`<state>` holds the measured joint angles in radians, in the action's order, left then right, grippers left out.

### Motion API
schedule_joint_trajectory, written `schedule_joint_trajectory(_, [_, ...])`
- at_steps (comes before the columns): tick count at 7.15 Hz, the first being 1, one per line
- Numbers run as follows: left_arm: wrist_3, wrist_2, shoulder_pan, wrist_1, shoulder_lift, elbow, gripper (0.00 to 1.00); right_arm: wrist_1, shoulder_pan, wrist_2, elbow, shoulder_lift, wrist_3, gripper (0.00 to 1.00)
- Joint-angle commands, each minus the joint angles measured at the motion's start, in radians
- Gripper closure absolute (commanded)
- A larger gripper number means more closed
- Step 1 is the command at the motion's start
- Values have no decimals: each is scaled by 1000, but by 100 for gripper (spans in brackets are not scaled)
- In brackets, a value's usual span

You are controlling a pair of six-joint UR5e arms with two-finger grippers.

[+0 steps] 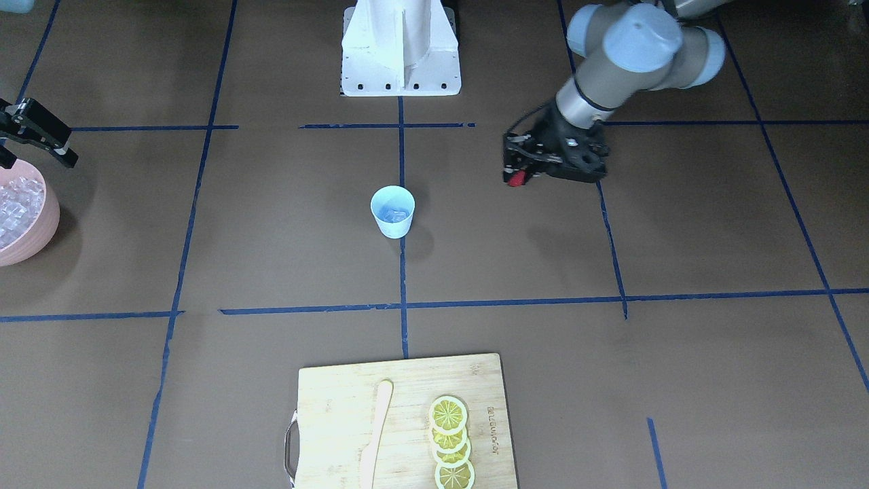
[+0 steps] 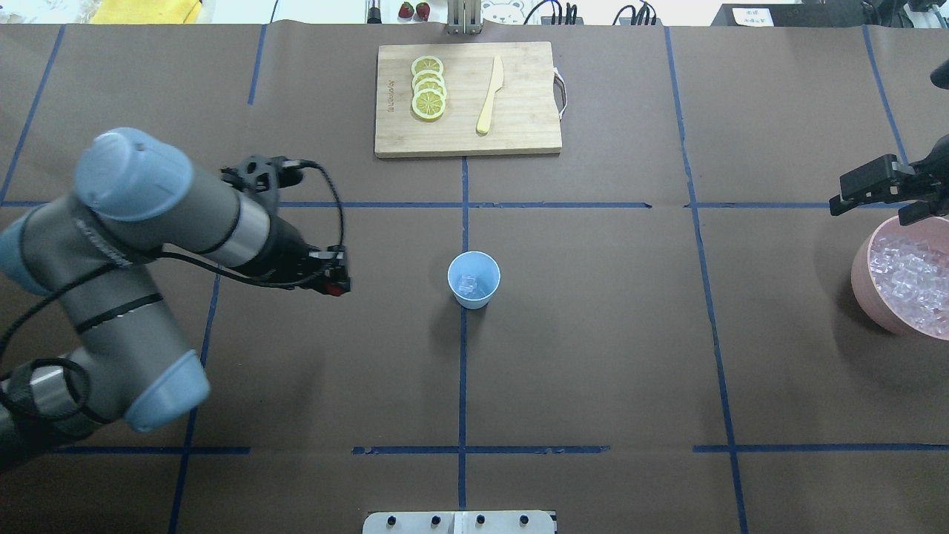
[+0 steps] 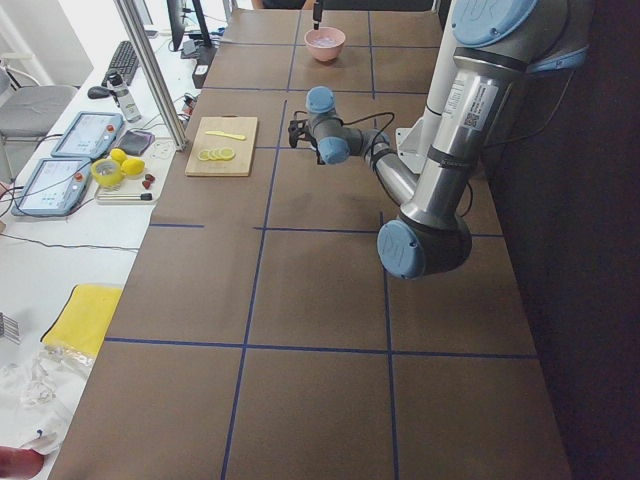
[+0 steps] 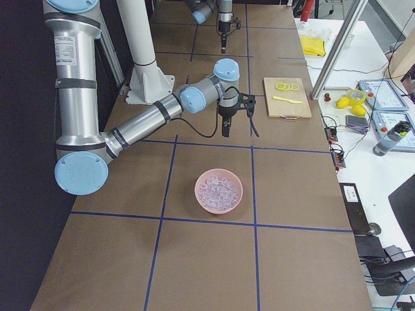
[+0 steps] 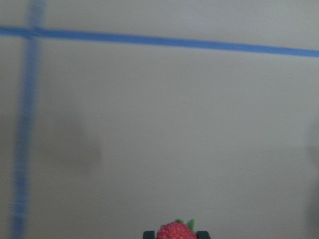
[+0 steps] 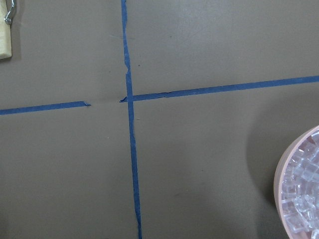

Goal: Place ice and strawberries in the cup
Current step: 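Carry the strawberry with the left gripper over the light-blue cup, then open the left gripper to drop the strawberry into the cup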

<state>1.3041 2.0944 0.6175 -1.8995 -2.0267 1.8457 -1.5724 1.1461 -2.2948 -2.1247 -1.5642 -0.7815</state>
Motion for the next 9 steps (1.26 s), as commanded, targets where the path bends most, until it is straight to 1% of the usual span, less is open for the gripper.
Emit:
schedule_joint_trajectory(1, [69, -107, -85, 85, -209, -69, 100, 0, 3, 0, -3, -2, 2, 0])
schedule_joint_trajectory(2, [69, -123, -87, 80, -268, -136, 100, 0, 3, 0, -4, -2, 1, 0])
schedule_joint_trajectory(3, [67, -138, -87, 79, -291, -170, 100, 0, 3, 0, -5, -2, 1, 0])
schedule_joint_trajectory(4, [66, -167, -88, 76, -296, -178, 100, 0, 3, -2, -8, -2, 1, 0])
schedule_joint_trajectory(5, [64, -174, -93, 74, -297, -181, 100, 0, 3, -3, -8, -2, 1, 0])
schedule_joint_trajectory(6, [64, -174, -93, 74, -300, -187, 97, 0, 3, -3, -8, -2, 1, 0])
schedule_joint_trajectory(7, [66, -174, -96, 74, -303, -188, 90, 0, 3, -3, -8, -2, 1, 0])
schedule_joint_trajectory(8, [66, -175, -96, 74, -303, -188, 68, 0, 3, -3, -8, -2, 1, 0])
schedule_joint_trajectory(9, [66, -178, -96, 74, -303, -188, 38, 0, 3, -3, -8, -4, 1, 0])
